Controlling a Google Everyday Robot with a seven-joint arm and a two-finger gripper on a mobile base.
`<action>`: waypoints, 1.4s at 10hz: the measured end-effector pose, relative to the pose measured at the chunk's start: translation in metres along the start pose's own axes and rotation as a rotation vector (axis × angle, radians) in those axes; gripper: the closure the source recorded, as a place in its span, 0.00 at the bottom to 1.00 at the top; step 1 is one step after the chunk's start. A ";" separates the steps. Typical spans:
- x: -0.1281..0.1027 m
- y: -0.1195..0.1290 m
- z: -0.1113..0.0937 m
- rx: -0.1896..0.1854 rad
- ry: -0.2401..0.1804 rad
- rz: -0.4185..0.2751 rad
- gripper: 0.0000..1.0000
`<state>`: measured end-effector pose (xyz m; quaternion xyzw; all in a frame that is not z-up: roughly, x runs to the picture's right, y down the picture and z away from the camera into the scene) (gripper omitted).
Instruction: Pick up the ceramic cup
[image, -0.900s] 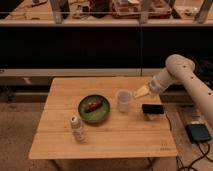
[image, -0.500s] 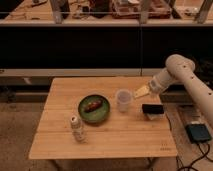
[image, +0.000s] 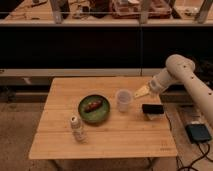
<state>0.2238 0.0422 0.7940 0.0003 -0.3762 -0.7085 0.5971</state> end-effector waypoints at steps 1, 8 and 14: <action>0.000 0.000 0.000 0.000 0.000 0.000 0.20; 0.000 0.000 0.000 0.000 0.000 0.000 0.20; 0.003 0.001 -0.007 -0.038 -0.004 0.023 0.20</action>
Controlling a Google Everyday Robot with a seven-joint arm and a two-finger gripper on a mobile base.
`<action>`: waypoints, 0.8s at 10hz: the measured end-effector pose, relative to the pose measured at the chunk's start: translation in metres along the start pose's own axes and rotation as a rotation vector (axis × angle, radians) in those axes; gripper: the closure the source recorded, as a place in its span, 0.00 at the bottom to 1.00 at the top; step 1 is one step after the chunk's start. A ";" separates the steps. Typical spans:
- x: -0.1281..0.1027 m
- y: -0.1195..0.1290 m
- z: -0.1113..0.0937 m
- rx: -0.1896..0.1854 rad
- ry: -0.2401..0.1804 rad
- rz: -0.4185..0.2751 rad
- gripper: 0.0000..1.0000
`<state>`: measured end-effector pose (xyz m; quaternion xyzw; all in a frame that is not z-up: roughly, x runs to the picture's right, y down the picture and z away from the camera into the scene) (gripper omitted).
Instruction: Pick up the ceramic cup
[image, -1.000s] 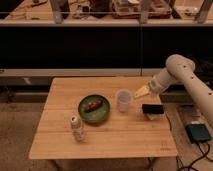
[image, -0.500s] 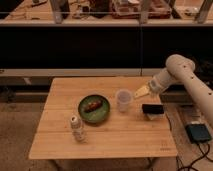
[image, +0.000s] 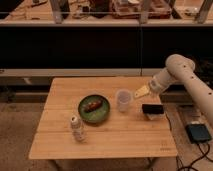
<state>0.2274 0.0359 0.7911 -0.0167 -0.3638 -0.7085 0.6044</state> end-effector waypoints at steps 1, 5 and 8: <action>0.010 -0.002 -0.005 -0.048 0.002 0.028 0.20; 0.082 -0.021 0.000 -0.250 0.073 0.168 0.20; 0.105 -0.030 0.006 -0.273 0.106 0.225 0.20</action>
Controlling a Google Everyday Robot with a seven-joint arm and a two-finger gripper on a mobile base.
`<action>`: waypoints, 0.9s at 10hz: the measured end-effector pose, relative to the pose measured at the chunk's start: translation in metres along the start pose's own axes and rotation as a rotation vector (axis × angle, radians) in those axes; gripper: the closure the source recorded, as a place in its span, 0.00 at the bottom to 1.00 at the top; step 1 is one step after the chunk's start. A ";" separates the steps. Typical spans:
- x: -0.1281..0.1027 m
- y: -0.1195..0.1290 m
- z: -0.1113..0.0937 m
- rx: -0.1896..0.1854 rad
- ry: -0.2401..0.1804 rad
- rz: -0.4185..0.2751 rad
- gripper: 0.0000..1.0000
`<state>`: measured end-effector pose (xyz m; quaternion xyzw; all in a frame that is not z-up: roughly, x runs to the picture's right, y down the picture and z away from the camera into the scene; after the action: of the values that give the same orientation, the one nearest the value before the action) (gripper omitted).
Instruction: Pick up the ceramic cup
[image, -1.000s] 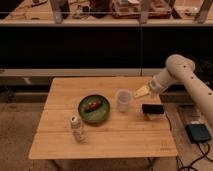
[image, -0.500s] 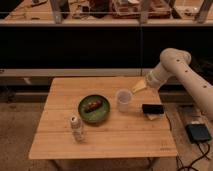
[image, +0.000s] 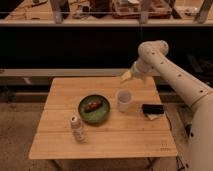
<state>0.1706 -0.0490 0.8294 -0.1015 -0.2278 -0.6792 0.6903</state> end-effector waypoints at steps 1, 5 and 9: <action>0.000 0.001 0.000 -0.002 0.000 0.002 0.20; -0.035 0.018 0.014 0.036 -0.079 0.014 0.20; -0.062 0.025 0.027 0.071 -0.120 0.028 0.20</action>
<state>0.1918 0.0195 0.8290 -0.1207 -0.2914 -0.6535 0.6881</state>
